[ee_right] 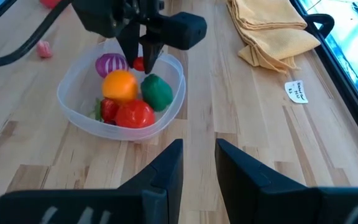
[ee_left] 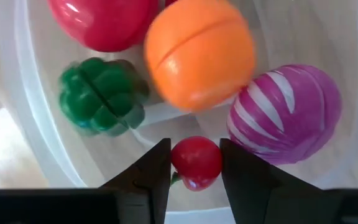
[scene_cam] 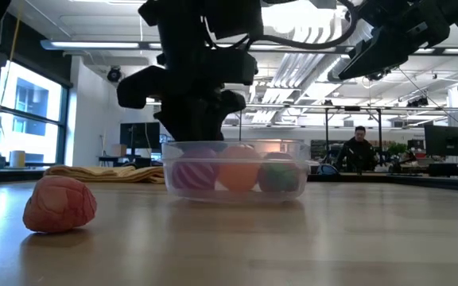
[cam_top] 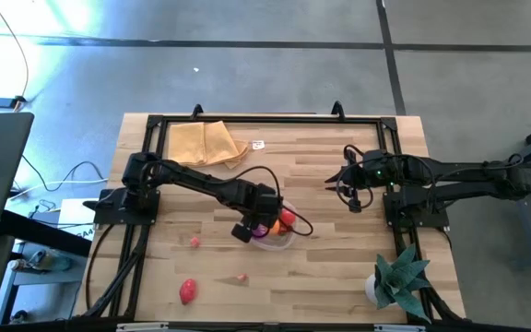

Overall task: Pick and placing Produce into tupperware
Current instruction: Put the red cherry into the transparent bin, then put the top pink peach into the transparent bin

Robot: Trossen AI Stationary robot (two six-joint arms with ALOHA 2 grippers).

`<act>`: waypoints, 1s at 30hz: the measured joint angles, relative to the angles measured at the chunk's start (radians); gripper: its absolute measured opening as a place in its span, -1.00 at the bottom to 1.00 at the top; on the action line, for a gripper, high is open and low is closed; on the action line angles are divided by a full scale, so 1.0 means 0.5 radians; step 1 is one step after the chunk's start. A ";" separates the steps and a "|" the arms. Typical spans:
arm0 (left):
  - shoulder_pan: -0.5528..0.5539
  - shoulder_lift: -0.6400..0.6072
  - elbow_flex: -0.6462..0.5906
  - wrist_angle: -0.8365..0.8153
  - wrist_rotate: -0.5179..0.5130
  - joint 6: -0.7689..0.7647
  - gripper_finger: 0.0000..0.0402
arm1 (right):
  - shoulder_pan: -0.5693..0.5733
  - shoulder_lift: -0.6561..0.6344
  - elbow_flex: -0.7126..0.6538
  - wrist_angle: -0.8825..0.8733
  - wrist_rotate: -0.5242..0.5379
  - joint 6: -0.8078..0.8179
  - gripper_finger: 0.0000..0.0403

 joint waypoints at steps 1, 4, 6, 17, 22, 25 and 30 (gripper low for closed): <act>0.000 0.000 0.000 0.007 -0.014 0.011 -0.37 | 0.001 0.000 0.000 0.001 0.000 0.000 -0.59; -0.002 -0.001 0.000 0.002 -0.043 0.018 -0.30 | 0.001 0.000 0.000 0.001 0.000 0.000 -0.59; -0.002 -0.001 0.000 -0.001 -0.045 0.018 -0.25 | 0.000 -0.001 0.000 0.001 -0.001 0.000 -0.59; -0.004 -0.007 0.000 -0.035 -0.070 0.033 -0.14 | 0.000 0.000 0.000 0.001 0.000 0.000 -0.59; -0.004 -0.079 0.046 -0.107 -0.101 0.032 -0.20 | 0.000 -0.001 0.000 0.001 0.000 0.000 -0.59; -0.009 -0.137 0.133 -0.224 -0.164 0.022 -0.24 | 0.001 0.000 0.000 0.002 0.000 0.000 -0.59; -0.048 -0.219 0.285 -0.524 -0.233 -0.108 -0.29 | 0.001 -0.001 0.000 0.000 0.000 0.000 -0.59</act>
